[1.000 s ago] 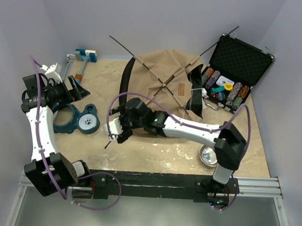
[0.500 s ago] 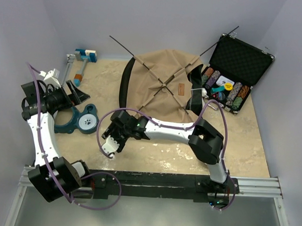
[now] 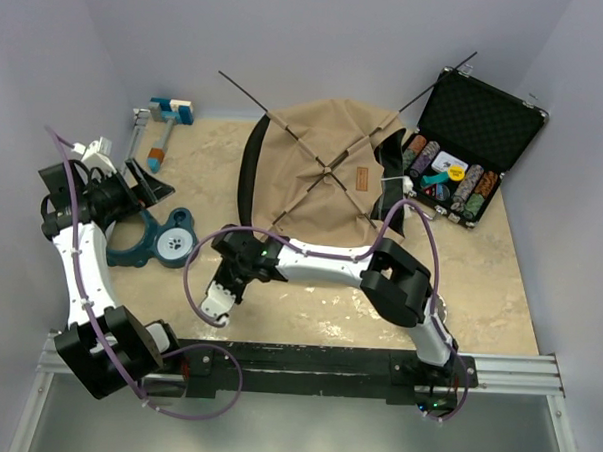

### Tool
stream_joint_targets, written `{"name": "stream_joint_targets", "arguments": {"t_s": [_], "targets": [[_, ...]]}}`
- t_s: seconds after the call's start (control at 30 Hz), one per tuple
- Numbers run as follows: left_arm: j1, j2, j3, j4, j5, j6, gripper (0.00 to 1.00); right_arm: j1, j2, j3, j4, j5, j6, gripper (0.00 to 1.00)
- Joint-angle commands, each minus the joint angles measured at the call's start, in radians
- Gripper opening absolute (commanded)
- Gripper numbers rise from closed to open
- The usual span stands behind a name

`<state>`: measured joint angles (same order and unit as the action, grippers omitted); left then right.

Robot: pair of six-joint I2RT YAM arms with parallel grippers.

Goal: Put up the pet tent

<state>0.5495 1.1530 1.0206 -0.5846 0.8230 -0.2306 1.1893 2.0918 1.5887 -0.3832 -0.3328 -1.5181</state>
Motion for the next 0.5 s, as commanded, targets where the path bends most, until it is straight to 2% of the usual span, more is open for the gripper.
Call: {"name": "stream_joint_targets", "arguments": {"t_s": [0.0,0.07,0.13,0.27,0.37,0.47], "targets": [[0.009,-0.001,0.004,0.035,-0.018,-0.004,0.92,0.004,-0.010,0.100,-0.060,-0.035,0.019,0.00],[0.009,0.007,0.024,0.032,-0.024,0.039,1.00,0.000,-0.025,0.154,-0.088,-0.037,0.080,0.00],[0.009,0.031,0.077,-0.007,0.016,0.164,1.00,-0.014,-0.065,0.198,-0.108,-0.043,0.123,0.00],[0.010,0.062,0.110,0.000,0.102,0.298,1.00,-0.049,-0.148,0.281,-0.111,-0.046,0.211,0.00],[0.010,0.057,0.056,0.078,0.233,0.294,1.00,-0.083,-0.202,0.333,-0.080,-0.009,0.266,0.00],[0.010,0.027,-0.061,0.260,0.355,0.196,1.00,-0.123,-0.243,0.375,-0.037,0.023,0.312,0.00]]}}
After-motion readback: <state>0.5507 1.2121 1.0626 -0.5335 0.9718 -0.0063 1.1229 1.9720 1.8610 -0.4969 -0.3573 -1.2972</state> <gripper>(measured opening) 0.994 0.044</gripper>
